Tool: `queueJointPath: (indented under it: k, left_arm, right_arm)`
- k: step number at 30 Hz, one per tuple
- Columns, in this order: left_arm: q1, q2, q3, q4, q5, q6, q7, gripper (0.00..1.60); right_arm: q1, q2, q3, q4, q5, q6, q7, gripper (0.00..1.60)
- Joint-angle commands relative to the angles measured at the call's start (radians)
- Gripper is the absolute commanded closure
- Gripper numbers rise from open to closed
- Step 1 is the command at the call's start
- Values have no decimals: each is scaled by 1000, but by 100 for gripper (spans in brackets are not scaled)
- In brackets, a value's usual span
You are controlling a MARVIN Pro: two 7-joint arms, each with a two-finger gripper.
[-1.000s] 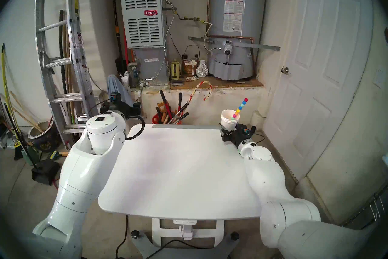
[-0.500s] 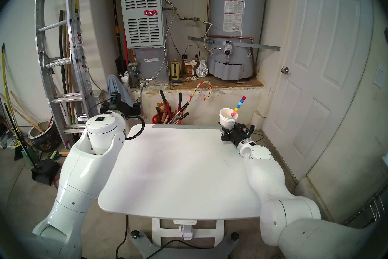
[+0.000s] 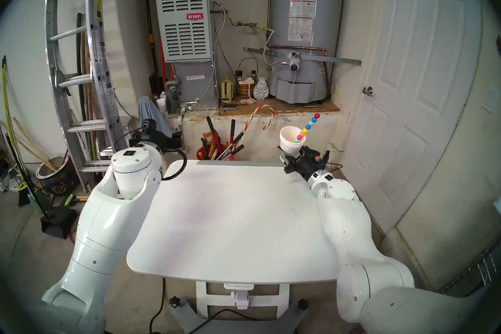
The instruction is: Switch the marker to another color
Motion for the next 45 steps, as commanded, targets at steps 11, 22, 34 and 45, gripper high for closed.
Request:
queueJointPath:
  k: [11,22,34,45]
  left_arm:
    - [-18,0,-1,-16,0,-7,0,0]
    - [-18,0,0,-17,-1,-8,1,0]
    - [-18,2,1,-17,-2,-9,2,0]
    - [-18,3,1,-18,-3,-10,2,0]
  right_arm:
    - [-79,-111,-69,-253,101,190,211,160]
    - [-172,-137,-146,-396,96,376,293,160]
    - [-248,-130,-205,-541,41,489,283,160]
    - [-378,-149,-240,-685,-58,525,193,160]
